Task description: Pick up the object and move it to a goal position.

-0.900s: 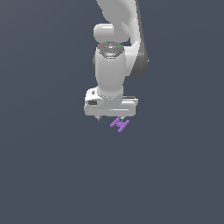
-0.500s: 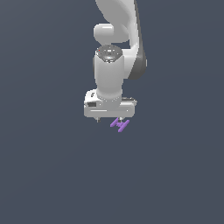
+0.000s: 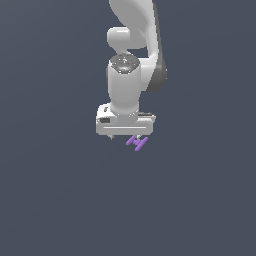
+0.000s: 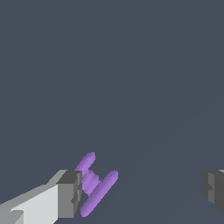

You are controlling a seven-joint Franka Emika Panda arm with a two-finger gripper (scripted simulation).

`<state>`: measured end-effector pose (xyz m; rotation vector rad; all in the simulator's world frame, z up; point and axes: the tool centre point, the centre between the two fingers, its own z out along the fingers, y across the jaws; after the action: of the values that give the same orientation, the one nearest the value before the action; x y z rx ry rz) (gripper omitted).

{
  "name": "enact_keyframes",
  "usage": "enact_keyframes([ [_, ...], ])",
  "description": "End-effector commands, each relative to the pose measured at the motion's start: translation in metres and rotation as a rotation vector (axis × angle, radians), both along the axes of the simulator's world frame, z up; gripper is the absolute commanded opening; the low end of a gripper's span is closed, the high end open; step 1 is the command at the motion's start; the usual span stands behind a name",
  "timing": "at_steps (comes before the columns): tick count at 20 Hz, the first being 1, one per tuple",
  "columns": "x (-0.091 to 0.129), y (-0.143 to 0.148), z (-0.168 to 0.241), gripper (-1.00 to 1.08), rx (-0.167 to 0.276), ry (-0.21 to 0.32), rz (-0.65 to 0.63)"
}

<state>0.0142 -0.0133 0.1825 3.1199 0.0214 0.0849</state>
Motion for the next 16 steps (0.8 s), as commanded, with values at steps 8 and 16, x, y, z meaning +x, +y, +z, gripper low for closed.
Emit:
enact_keyframes([
  [8, -0.01, 0.011, -0.018, 1.0, 0.011, 0.006, -0.084],
  [16, -0.029, 0.029, -0.048, 1.0, 0.026, 0.018, -0.237],
])
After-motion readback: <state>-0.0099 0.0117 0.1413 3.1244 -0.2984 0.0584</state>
